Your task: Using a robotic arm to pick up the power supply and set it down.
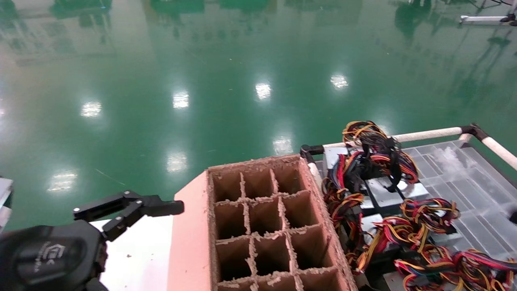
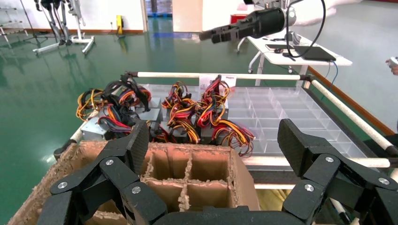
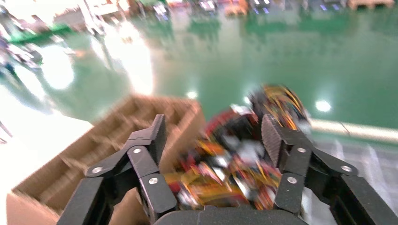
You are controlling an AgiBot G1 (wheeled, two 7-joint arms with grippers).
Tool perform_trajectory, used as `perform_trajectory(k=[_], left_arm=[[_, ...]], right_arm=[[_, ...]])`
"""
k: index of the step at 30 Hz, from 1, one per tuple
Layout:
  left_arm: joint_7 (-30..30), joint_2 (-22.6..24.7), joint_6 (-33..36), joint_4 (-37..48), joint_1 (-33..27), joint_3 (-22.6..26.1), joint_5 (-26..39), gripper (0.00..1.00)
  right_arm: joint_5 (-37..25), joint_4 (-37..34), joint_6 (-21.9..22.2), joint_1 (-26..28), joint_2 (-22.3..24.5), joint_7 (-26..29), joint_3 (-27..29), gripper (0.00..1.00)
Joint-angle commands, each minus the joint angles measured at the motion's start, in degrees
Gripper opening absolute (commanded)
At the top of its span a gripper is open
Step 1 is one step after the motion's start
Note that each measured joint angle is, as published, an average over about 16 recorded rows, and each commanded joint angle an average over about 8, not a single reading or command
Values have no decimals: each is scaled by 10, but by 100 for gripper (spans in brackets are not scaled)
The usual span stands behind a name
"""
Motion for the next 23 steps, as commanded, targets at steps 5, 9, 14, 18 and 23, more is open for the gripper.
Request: perform_trajectory(k=[5, 9, 14, 18, 23], left_arm=[[0, 0, 0, 0, 0, 0, 0, 100], [0, 0, 0, 0, 0, 0, 0, 100], [0, 0, 0, 0, 0, 0, 0, 100], [0, 0, 0, 0, 0, 0, 0, 100], [0, 0, 0, 0, 0, 0, 0, 100]], right_arm=[[-60, 29, -4, 34, -25, 35, 23, 100], [-106, 47, -8, 59, -45, 62, 40, 100], [-163, 70, -14, 91, -70, 96, 61, 100], [-210, 89, -18, 117, -91, 124, 79, 100], [-251, 105, -22, 139, -109, 149, 94, 100]])
